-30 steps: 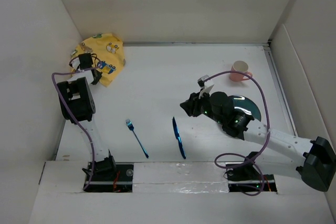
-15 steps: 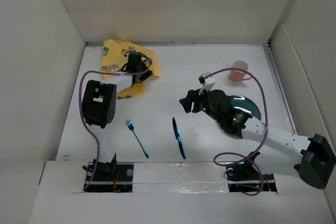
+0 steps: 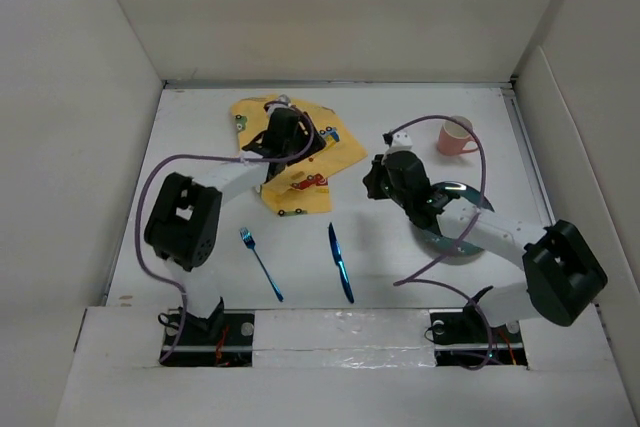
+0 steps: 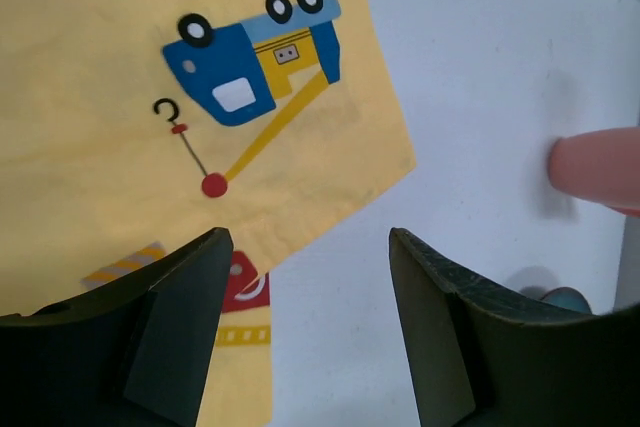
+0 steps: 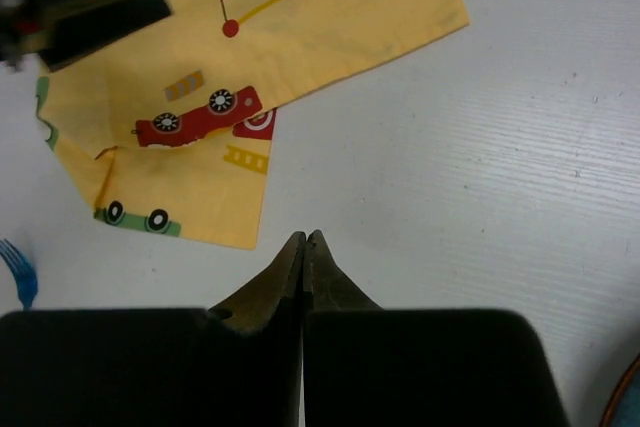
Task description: Set the dinner table for one person
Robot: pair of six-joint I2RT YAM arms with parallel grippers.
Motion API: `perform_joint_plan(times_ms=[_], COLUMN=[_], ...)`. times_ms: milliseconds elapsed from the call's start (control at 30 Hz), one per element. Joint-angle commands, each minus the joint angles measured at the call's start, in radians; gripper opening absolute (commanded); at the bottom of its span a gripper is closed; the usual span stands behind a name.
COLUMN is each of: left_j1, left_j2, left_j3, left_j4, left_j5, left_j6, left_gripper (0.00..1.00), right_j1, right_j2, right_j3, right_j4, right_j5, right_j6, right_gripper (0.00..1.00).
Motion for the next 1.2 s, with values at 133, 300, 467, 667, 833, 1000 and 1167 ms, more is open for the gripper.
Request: perform_joint_plan(times_ms=[133, 300, 467, 667, 833, 1000, 1167], left_j1=[0.01, 0.01, 0.01, 0.01, 0.01, 0.01, 0.01], left_j2=[-0.412, -0.642, -0.808, -0.951, -1.032, -1.092, -1.104], left_j3=[-0.279, -0.493, -0.643, -0.763, -0.806, -0.875, -0.936], left_j4=[0.108, 0.055, 0.019, 0.048, 0.032, 0.058, 0.1], left_j5=[-0.176, -0.34, -0.34, -0.252, -0.242, -0.181, -0.129], left_j6=[-0.021, -0.053, -0.061, -0.08, -0.053, -0.048, -0.042], left_gripper=[0.59, 0.58, 0.58, 0.58, 0.59, 0.58, 0.59], right_j1=[-0.07, -0.124, -0.17, -0.179, -0.168, -0.158, -0.149], right_j2=[0.215, 0.409, 0.579, 0.682, 0.774, 0.86, 0.876], right_j3=[0.159, 0.327, 0.532, 0.707, 0.818, 0.94, 0.947], right_j4=[0.052, -0.031, -0.198, -0.385, -0.49, -0.582, -0.607], right_j5=[-0.001, -0.012, -0.015, 0.057, 0.102, 0.123, 0.126], right_j6=[0.04, 0.032, 0.024, 0.014, 0.024, 0.049, 0.076], right_gripper=[0.36, 0.52, 0.54, 0.55, 0.55, 0.58, 0.54])
